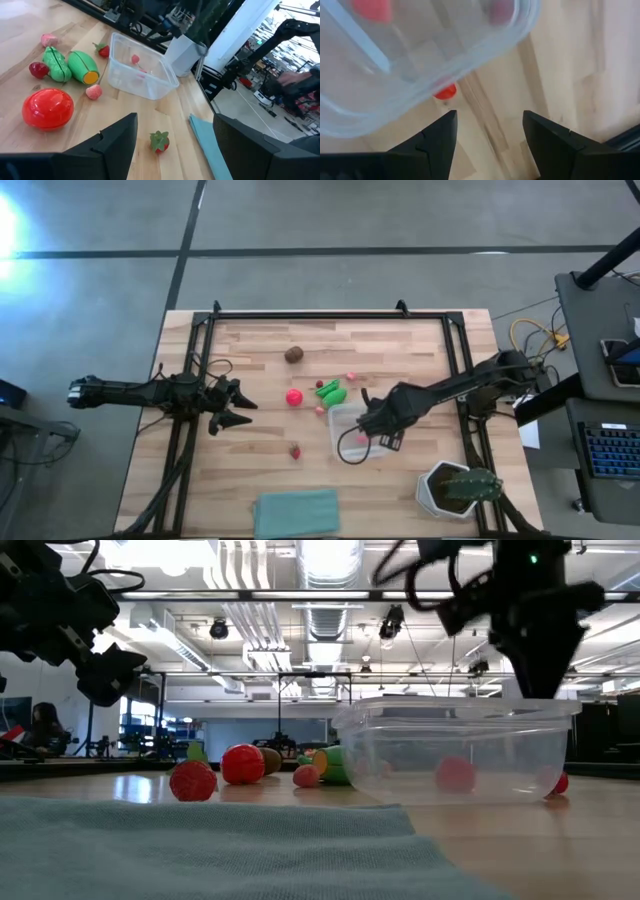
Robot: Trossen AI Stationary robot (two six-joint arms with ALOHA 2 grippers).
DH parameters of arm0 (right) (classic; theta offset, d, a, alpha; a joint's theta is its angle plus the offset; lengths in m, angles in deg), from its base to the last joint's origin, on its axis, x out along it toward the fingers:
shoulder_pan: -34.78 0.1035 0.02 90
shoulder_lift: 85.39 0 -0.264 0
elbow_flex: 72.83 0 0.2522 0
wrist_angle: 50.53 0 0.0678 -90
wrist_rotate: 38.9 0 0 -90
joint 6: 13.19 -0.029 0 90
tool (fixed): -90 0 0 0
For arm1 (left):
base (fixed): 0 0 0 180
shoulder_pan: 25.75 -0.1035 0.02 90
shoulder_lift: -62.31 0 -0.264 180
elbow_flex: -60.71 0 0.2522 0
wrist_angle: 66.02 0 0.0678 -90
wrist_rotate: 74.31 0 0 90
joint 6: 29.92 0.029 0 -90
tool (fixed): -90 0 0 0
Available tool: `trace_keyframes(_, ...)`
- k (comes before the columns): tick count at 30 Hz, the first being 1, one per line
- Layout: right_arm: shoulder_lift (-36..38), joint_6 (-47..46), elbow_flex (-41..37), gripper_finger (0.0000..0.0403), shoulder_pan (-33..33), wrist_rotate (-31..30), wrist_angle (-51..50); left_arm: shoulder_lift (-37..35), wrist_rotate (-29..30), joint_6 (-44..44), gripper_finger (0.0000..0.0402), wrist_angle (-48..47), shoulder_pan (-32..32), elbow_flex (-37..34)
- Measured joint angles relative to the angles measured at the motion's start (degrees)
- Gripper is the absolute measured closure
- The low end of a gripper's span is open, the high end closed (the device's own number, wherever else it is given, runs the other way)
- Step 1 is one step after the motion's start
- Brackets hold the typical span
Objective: Pick and placing Produce into tupperware
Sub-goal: Put the bottom cherry into the transparent container
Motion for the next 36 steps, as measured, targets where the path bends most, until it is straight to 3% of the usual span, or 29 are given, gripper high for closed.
trace_keyframes(10,-0.81,2.08,-5.19,0.0184,0.13,2.63,11.68,0.21,0.00,0.00,0.0155,0.00,0.00,0.00)
trace_keyframes(16,-0.74,5.73,-1.85,0.0184,0.24,2.05,11.52,0.14,-0.01,0.00,0.0155,0.02,0.00,0.00)
trace_keyframes(21,-0.65,5.77,-3.59,0.0183,0.82,2.50,5.12,0.15,-0.02,0.00,0.0155,0.02,0.00,0.00)
trace_keyframes(30,-0.66,18.34,-9.43,0.0183,10.12,3.01,13.30,0.14,-0.02,0.00,0.0155,0.02,0.00,0.00)
trace_keyframes(36,-0.64,15.40,-11.82,0.0183,13.38,-1.28,15.35,0.24,-0.01,0.00,0.0155,0.01,-0.01,0.00)
